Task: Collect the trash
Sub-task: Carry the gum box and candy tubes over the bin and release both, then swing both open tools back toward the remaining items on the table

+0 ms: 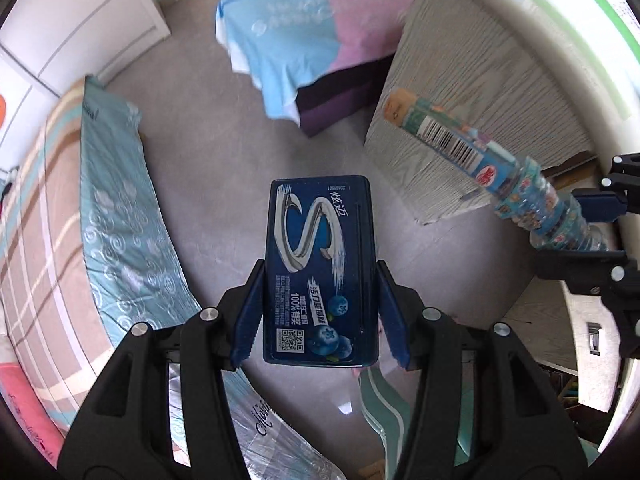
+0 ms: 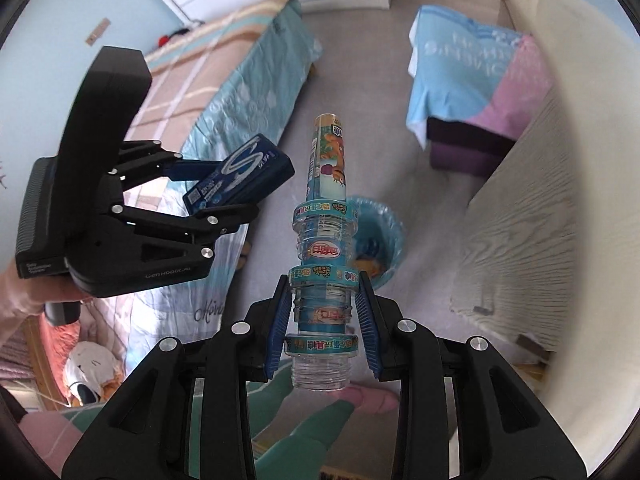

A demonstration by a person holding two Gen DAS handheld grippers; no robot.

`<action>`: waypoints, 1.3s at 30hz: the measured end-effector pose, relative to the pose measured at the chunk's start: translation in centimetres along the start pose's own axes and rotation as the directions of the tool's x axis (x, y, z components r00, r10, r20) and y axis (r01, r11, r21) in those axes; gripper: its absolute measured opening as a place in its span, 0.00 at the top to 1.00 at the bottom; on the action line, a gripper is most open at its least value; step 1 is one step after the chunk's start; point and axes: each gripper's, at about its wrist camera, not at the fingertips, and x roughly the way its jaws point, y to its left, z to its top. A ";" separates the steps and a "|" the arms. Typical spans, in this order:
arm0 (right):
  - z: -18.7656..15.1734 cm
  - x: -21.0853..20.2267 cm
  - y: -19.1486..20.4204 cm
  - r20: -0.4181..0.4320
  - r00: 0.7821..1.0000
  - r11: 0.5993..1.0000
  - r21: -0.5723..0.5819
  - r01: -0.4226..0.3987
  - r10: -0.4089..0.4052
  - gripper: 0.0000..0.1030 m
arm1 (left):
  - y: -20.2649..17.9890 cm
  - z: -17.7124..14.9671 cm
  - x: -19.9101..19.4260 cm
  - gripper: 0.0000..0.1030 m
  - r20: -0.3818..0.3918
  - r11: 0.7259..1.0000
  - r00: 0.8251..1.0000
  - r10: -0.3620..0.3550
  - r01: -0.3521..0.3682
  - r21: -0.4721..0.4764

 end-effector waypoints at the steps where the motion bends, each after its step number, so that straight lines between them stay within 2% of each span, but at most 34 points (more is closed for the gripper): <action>1: 0.4 1.1 0.0 -0.019 1.000 1.000 0.006 -0.004 0.004 0.67 | 0.4 -0.3 0.8 0.52 -0.014 1.000 1.000 -0.006 0.006 -0.005; 6: 0.9 6.6 -1.0 -0.110 0.994 0.999 0.046 -0.001 0.006 0.67 | 1.9 -0.7 4.8 0.52 -0.063 1.000 0.998 -0.028 0.027 -0.016; 9: 0.9 10.7 -1.3 -0.167 0.986 0.997 0.079 0.011 0.002 0.67 | 2.6 -0.8 7.7 0.52 -0.101 0.997 0.993 -0.067 0.063 -0.039; 11: 0.8 13.2 -2.0 -0.202 0.979 0.993 0.119 0.011 0.014 0.67 | 2.9 -1.1 10.1 0.52 -0.129 0.994 0.986 -0.101 0.095 -0.053; 17: -0.7 20.3 -4.6 -0.295 0.952 0.969 0.248 -0.002 0.077 0.67 | 2.9 -2.2 17.7 0.52 -0.240 0.991 0.962 -0.127 0.114 -0.067; 21: -1.0 23.9 -5.3 -0.327 0.939 0.954 0.300 -0.006 0.109 0.67 | 3.2 -2.9 21.0 0.52 -0.281 0.988 0.948 -0.148 0.126 -0.094; 27: -0.4 26.5 -6.1 -0.334 0.935 0.951 0.310 -0.008 0.117 0.66 | 3.5 -3.2 23.2 0.51 -0.305 0.989 0.942 -0.141 0.119 -0.091; 29: -0.3 26.5 -6.2 -0.329 0.938 0.953 0.304 -0.004 0.109 0.62 | 3.6 -3.1 23.6 0.49 -0.315 0.989 0.939 -0.139 0.119 -0.082; 30: -0.2 26.5 -6.3 -0.323 0.941 0.952 0.307 0.003 0.101 0.57 | 3.7 -3.0 23.7 0.43 -0.311 0.989 0.940 -0.143 0.125 -0.076; 31: -0.1 26.3 -6.5 -0.311 0.944 0.948 0.319 -0.002 0.106 0.42 | 3.6 -2.9 23.5 0.37 -0.299 0.989 0.943 -0.144 0.129 -0.069; 32: 0.0 26.3 -6.7 -0.302 0.947 0.944 0.329 -0.006 0.111 0.28 | 3.6 -2.8 23.4 0.23 -0.293 0.989 0.945 -0.144 0.130 -0.067; 33: 0.1 26.2 -6.9 -0.297 0.949 0.942 0.336 -0.002 0.108 0.25 | 3.6 -2.8 23.3 0.12 -0.286 0.990 0.948 -0.142 0.128 -0.066; 34: 0.2 26.1 -7.0 -0.287 0.952 0.940 0.341 -0.003 0.108 0.24 | 3.8 -2.7 23.2 0.09 -0.276 0.991 0.952 -0.132 0.119 -0.065; 36: 0.4 25.8 -7.3 -0.273 0.956 0.936 0.352 -0.007 0.110 0.16 | 4.0 -2.5 22.9 0.07 -0.257 0.993 0.959 -0.116 0.102 -0.068; 39: 0.6 25.4 -7.9 -0.242 0.963 0.922 0.386 -0.014 0.115 0.14 | 4.7 -2.5 22.7 0.07 -0.255 0.988 0.957 -0.137 0.114 -0.104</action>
